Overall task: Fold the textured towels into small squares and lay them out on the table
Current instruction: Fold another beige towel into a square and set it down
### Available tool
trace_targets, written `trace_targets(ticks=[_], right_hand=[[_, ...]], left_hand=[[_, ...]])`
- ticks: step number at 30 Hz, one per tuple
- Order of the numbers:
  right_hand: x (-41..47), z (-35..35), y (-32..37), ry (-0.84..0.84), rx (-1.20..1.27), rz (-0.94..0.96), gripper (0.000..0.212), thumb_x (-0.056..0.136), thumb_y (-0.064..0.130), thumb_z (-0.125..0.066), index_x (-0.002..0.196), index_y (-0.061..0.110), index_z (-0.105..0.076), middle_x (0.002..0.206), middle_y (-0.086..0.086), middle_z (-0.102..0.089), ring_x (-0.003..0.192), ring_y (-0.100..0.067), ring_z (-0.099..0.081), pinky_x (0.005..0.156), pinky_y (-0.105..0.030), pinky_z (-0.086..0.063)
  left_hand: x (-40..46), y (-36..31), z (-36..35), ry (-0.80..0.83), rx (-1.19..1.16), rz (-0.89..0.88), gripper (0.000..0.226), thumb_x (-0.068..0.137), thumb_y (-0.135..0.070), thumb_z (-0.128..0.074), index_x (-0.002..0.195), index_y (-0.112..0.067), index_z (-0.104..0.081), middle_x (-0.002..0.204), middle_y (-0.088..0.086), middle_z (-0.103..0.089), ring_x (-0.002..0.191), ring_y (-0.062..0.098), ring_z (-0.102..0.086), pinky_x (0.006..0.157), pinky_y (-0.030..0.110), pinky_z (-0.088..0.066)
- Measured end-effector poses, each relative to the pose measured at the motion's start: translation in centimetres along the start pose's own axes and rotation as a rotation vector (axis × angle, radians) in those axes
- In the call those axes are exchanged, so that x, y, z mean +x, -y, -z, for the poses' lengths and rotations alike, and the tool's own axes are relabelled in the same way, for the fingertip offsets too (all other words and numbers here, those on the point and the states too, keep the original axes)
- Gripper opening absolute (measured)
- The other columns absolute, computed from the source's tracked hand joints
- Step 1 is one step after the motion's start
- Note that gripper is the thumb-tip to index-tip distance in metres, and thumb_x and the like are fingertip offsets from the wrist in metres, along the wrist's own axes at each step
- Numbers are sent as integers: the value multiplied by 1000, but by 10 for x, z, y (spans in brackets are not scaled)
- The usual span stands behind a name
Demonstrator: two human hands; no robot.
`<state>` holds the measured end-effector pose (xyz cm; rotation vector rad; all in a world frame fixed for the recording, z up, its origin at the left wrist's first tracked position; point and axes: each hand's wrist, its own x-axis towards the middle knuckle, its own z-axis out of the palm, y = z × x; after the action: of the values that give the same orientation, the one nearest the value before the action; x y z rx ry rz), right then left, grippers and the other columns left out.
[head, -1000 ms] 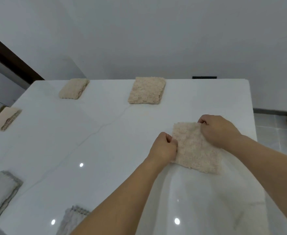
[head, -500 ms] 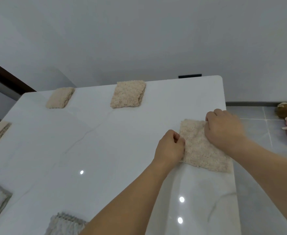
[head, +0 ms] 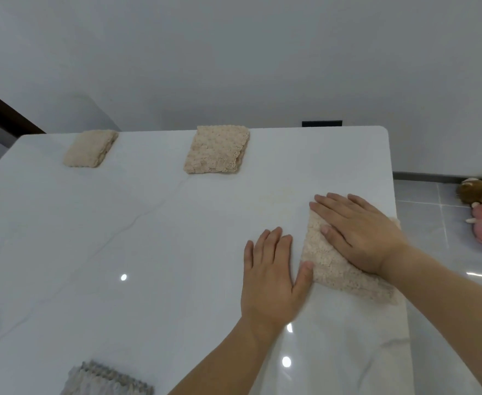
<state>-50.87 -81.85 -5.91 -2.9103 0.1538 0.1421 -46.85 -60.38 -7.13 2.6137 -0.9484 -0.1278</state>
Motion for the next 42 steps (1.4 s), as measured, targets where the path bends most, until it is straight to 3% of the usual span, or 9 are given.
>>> trace_targets(ticks=[4,16,24,42], right_hand=[[2,1,1,11,-6,-16,65,93,51,2,153,32,-11,160,13,-11,147,-6,-6,120,-30,0],[1,-2,-3,-12,42,28,63,95,47,-2,153,27,-18,160,9,-16,148,-9,-9,121,-37,-4],[2,-4,-4,-37,40,40,62,96,46,-6,152,26,-23,159,7,-21,147,-11,-13,121,-38,-7],[3,-6,-6,-41,33,57,61,97,45,-6,153,25,-17,161,6,-15,148,-12,-7,121,-37,-1]], left_hand=[[0,0,-4,-29,25,2,57,99,-56,-31,144,-22,-41,156,-4,-33,149,13,-17,122,40,-3],[-1,-6,-3,-78,53,39,53,97,-50,-40,140,-20,-49,152,-5,-41,146,13,-26,121,44,-17],[-1,-7,-4,-68,70,55,54,97,-51,-38,141,-20,-46,153,-4,-39,147,14,-24,122,43,-14],[-1,-10,-4,-69,105,82,54,96,-51,-40,142,-23,-45,154,-7,-37,147,12,-24,122,42,-15]])
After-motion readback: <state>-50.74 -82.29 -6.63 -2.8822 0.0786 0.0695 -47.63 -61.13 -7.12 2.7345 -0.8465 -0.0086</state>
